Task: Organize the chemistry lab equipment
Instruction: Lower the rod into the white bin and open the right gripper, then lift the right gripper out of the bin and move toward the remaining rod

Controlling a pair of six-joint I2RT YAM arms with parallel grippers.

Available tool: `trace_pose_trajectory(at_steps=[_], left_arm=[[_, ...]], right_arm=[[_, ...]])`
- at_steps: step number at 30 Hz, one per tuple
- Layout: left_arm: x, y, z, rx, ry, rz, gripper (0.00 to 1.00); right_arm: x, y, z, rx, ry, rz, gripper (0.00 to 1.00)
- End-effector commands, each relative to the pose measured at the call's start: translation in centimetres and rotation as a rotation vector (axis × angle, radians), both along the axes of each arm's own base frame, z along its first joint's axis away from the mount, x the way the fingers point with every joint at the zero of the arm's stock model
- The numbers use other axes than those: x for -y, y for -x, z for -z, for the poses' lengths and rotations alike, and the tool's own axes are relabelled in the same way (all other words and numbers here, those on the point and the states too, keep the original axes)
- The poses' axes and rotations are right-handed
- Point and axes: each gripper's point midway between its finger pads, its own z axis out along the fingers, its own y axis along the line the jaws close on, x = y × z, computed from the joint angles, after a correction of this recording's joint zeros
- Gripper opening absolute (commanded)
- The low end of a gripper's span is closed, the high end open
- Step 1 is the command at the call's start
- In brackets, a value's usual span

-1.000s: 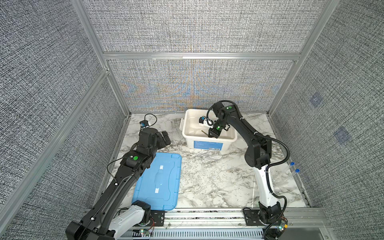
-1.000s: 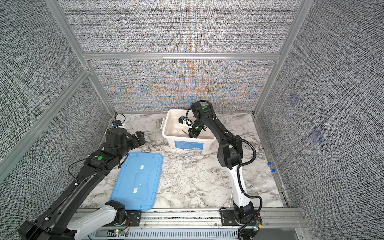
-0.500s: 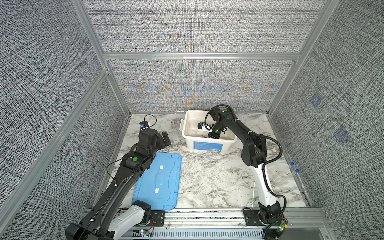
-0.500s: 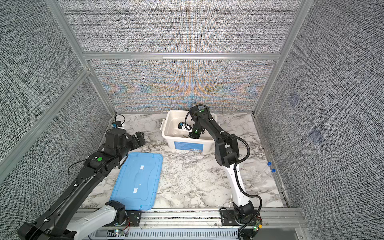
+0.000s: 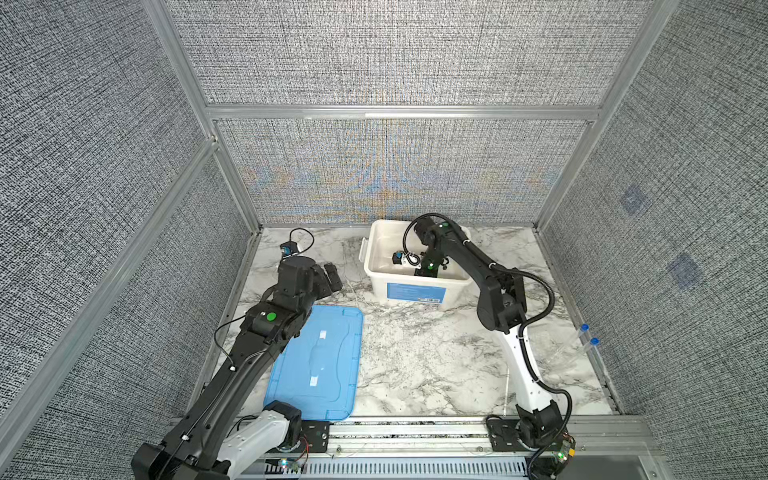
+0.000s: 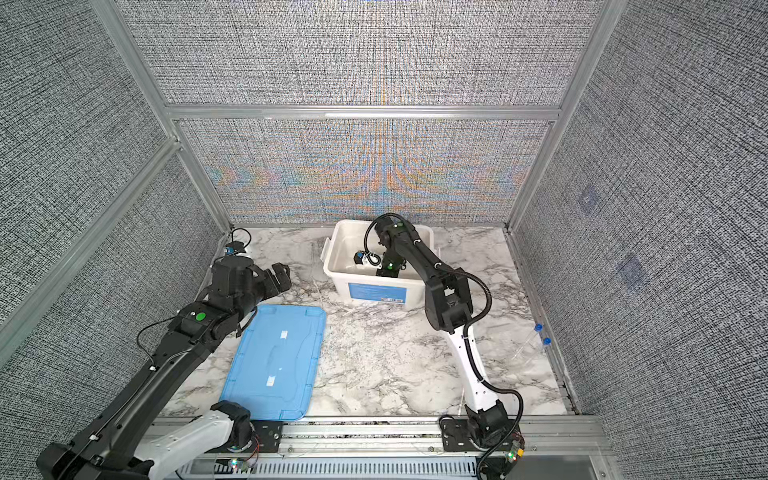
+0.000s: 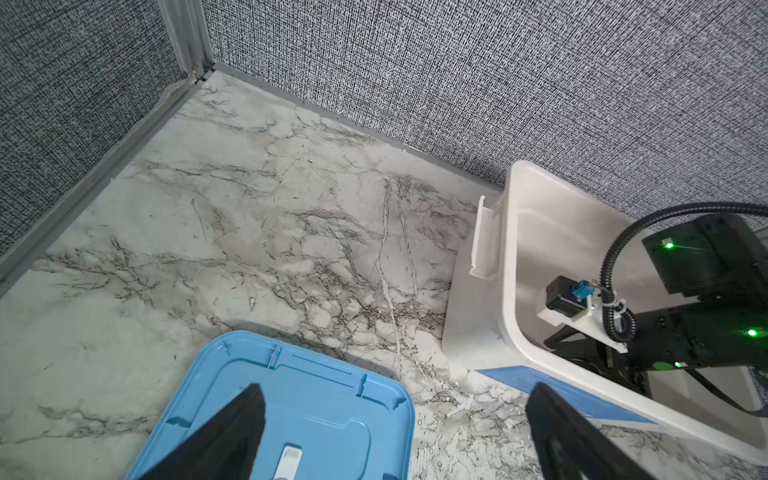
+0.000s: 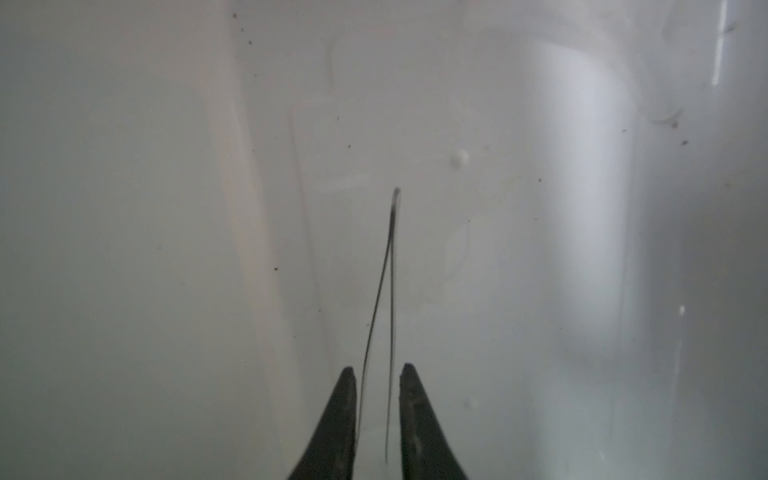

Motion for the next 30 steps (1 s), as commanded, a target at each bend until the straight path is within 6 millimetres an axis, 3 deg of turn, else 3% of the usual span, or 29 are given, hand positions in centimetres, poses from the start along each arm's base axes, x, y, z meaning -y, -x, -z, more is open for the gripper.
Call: trace_pose_trajectory(at_steps=[1, 6, 9, 16, 20, 26, 27, 28, 30], left_arm=[[-0.3, 0.0, 0.0, 0.015, -0.004, -0.009, 0.99], [-0.1, 0.6, 0.7, -0.024, -0.007, 0.013, 0.99], [-0.3, 0.9, 1.3, -0.031, -0.018, 0.011, 0.99], [0.0, 0.9, 0.3, 0.007, 0.018, 0.017, 0.99], [0.8, 0.6, -0.2, 0.012, 0.052, 0.044, 0.99], [1.3, 0.0, 0.3, 0.027, 0.075, 0.050, 0.99], [1.4, -0.1, 0.2, 0.025, 0.077, 0.055, 0.99], [1.5, -0.2, 0.2, 0.025, 0.079, 0.057, 0.99], [1.7, -0.4, 0.3, 0.028, 0.082, 0.060, 0.99]], right_arm=[[0.0, 0.3, -1.0, 0.011, -0.006, -0.009, 0.22], [0.0, 0.2, -3.6, 0.053, -0.031, -0.004, 0.26], [-0.2, 0.0, -6.2, 0.106, -0.066, 0.005, 0.27], [-1.0, 0.1, -15.8, 0.290, -0.202, 0.066, 0.29], [-0.8, 1.9, -21.7, 0.408, -0.284, 0.093, 0.30], [1.5, 4.3, -28.8, 0.669, -0.432, 0.270, 0.33], [2.3, 4.6, -30.8, 0.742, -0.470, 0.314, 0.33], [3.1, 5.1, -30.9, 0.778, -0.501, 0.366, 0.33], [4.6, 6.9, -32.0, 0.844, -0.572, 0.425, 0.45]])
